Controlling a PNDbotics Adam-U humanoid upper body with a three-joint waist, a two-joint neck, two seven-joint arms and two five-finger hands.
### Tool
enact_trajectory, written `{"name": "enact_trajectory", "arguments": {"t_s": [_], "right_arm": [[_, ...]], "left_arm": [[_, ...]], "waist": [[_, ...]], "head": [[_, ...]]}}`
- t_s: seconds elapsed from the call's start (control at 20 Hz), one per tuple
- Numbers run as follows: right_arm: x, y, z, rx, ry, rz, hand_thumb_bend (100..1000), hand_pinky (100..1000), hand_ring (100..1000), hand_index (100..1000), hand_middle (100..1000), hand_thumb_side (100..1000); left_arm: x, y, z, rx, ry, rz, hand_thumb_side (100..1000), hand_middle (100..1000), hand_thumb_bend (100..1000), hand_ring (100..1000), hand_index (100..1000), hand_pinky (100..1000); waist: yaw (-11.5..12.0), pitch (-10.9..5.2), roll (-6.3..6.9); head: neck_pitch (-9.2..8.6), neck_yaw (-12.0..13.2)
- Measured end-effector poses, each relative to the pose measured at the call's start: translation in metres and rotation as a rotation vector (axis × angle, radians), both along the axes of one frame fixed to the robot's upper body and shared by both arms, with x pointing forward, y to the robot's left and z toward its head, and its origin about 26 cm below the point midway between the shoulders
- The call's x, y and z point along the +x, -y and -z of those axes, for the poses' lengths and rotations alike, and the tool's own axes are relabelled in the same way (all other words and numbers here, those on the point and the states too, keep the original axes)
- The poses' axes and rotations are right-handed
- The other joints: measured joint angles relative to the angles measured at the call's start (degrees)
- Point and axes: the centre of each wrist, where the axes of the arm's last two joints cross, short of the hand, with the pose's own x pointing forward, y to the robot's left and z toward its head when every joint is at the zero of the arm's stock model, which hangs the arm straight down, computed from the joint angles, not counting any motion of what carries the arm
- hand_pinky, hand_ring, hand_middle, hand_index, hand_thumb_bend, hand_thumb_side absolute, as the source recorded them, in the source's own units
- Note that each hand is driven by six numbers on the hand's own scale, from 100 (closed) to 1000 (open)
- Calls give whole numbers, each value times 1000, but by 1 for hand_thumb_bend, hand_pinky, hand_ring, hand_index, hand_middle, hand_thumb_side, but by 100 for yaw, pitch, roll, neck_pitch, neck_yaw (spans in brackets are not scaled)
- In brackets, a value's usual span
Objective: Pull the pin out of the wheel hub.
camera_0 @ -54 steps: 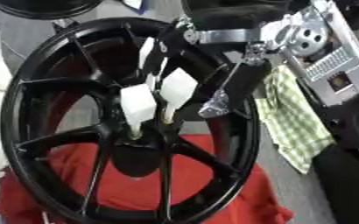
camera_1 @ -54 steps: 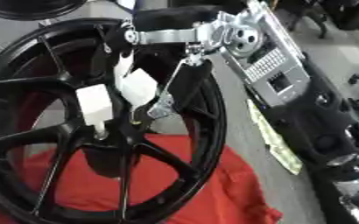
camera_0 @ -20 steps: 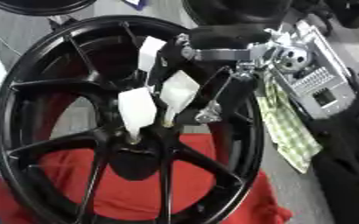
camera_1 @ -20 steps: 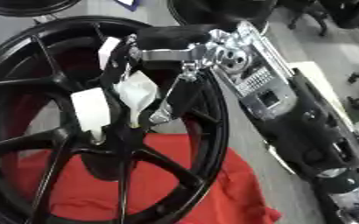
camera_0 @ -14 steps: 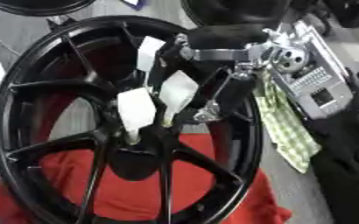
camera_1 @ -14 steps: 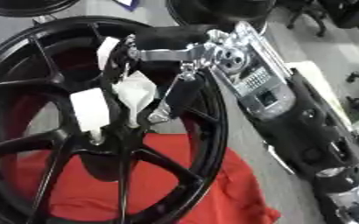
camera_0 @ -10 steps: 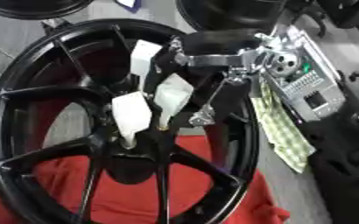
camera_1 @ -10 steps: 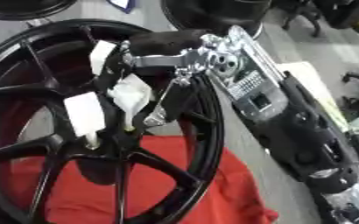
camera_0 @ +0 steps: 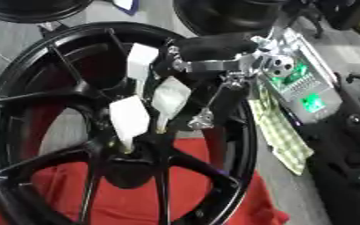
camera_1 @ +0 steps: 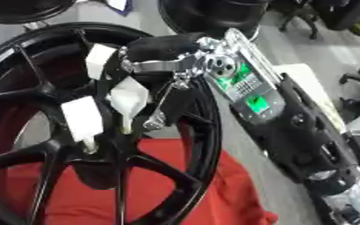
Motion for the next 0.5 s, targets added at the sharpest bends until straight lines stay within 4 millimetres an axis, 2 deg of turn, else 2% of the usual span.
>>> {"name": "enact_trajectory", "arguments": {"t_s": [0.5], "right_arm": [[0, 0, -4, -16, 13, -7, 344, 808, 805, 782, 685, 100]], "left_arm": [[0, 0, 0, 0, 0, 2, 797, 562, 100, 529, 664, 743]], "waist": [[2, 13, 0]], "head": [[-39, -7]]}}
